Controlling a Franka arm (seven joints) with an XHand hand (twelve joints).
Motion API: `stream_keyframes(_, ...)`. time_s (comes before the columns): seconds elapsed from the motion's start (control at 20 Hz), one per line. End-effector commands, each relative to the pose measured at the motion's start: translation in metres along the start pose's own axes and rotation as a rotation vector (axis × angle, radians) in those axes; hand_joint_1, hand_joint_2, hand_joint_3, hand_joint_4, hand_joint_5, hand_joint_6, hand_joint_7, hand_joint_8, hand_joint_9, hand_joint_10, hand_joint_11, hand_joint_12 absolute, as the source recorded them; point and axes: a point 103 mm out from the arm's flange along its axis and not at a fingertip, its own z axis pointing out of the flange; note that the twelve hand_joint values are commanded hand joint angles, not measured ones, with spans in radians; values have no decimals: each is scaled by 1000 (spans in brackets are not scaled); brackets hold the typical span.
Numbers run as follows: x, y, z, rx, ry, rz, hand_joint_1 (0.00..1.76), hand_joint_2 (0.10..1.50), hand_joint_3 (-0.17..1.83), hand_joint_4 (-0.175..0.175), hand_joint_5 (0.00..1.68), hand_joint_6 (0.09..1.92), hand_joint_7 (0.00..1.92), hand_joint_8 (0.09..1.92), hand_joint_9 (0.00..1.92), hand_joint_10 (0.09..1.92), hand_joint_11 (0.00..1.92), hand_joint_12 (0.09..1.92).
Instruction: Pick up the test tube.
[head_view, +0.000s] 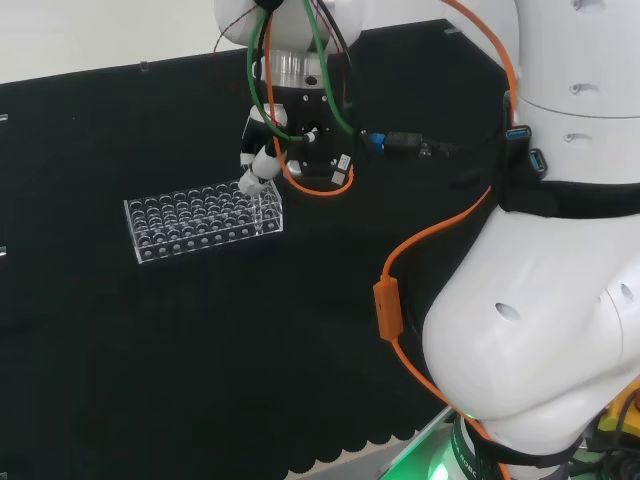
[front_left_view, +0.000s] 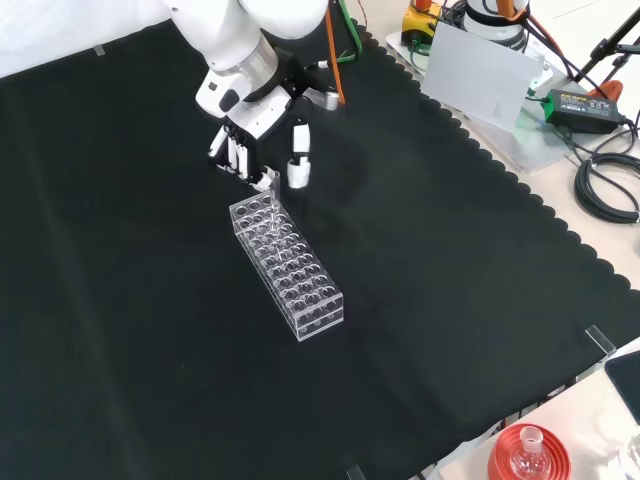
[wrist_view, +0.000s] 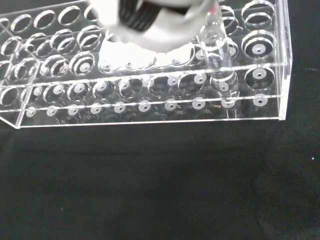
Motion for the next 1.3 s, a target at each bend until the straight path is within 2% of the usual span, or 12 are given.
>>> stream_keyframes(0.05, 2, 1, 0, -5, -15, -5, 1244, 960, 148, -152, 1126, 756, 1235, 628, 957, 615, 321, 1506)
stream_keyframes(0.2, 3, 1, 0, -12, -25, -4, 1284, 997, 54, -173, 1150, 711, 1211, 669, 994, 595, 347, 1491)
stream_keyframes(0.6, 7, 4, -4, -54, -69, 6, 1304, 971, 39, -175, 1238, 557, 1300, 526, 1147, 511, 449, 1411)
stream_keyframes(0.7, 8, 5, -6, -63, -76, 7, 1307, 949, 71, -175, 1261, 519, 1323, 488, 1183, 494, 473, 1392)
stream_keyframes(0.8, 8, 5, -7, -68, -80, 7, 1312, 827, 298, -175, 1285, 510, 1346, 482, 1221, 472, 488, 1389)
stream_keyframes(0.95, 8, 5, -10, -76, -81, 6, 1394, 904, 158, -175, 1227, 585, 1295, 573, 1224, 574, 497, 1382)
stream_keyframes(1.1, 9, 5, -12, -83, -85, 2, 1409, 935, 101, -175, 1210, 606, 1279, 601, 1219, 601, 500, 1380)
stream_keyframes(1.3, 9, 4, -15, -91, -91, -2, 1411, 951, 72, -175, 1204, 616, 1357, 629, 1171, 504, 503, 1377)
